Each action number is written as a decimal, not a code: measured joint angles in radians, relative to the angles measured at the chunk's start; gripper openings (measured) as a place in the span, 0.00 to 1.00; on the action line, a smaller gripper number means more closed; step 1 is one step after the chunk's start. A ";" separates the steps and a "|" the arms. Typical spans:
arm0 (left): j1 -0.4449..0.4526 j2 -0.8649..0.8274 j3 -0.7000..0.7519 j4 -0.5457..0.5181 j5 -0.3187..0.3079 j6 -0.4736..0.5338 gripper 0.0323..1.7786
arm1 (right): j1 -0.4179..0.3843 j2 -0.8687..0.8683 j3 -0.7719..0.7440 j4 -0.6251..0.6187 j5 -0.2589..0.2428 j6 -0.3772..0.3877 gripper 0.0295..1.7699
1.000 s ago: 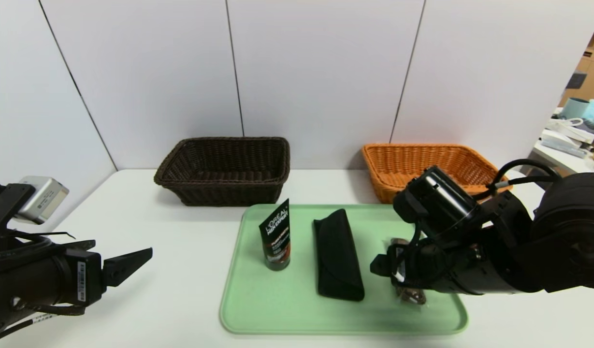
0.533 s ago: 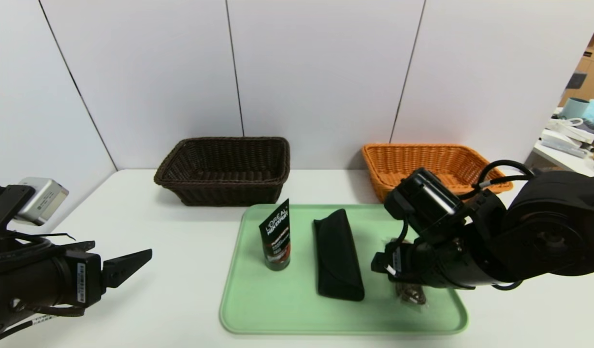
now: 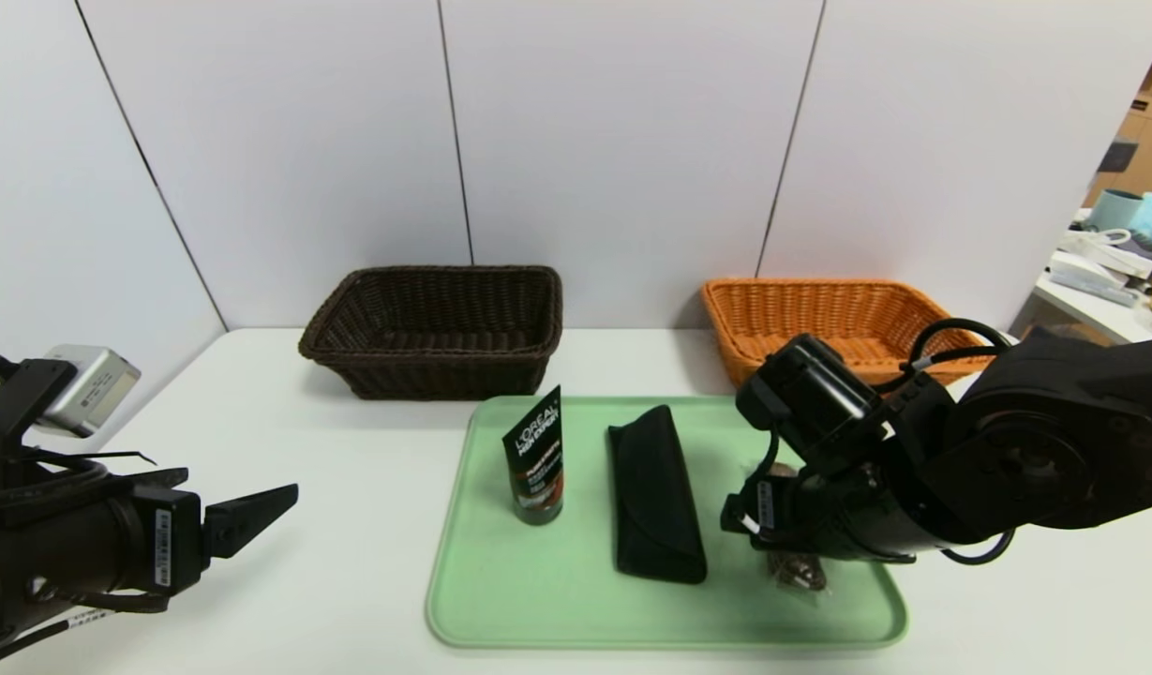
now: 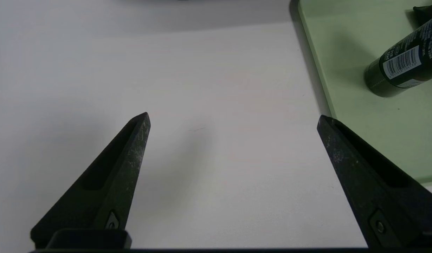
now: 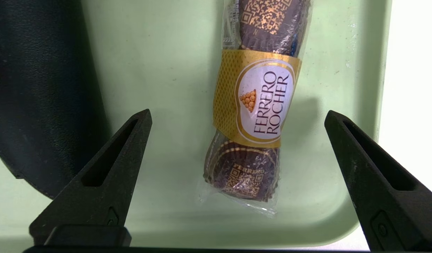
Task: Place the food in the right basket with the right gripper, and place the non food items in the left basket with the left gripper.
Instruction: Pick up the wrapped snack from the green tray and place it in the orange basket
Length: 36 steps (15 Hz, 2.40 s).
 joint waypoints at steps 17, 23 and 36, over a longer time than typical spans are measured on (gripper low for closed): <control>0.001 0.010 0.003 0.000 -0.003 -0.001 0.95 | -0.003 0.044 -0.011 -0.002 0.000 -0.004 0.96; 0.001 0.012 0.002 -0.001 -0.003 -0.001 0.95 | -0.003 0.045 -0.011 -0.003 -0.005 -0.004 0.96; 0.001 0.013 0.001 -0.001 -0.007 0.001 0.95 | -0.005 0.049 -0.009 -0.005 -0.053 -0.009 0.50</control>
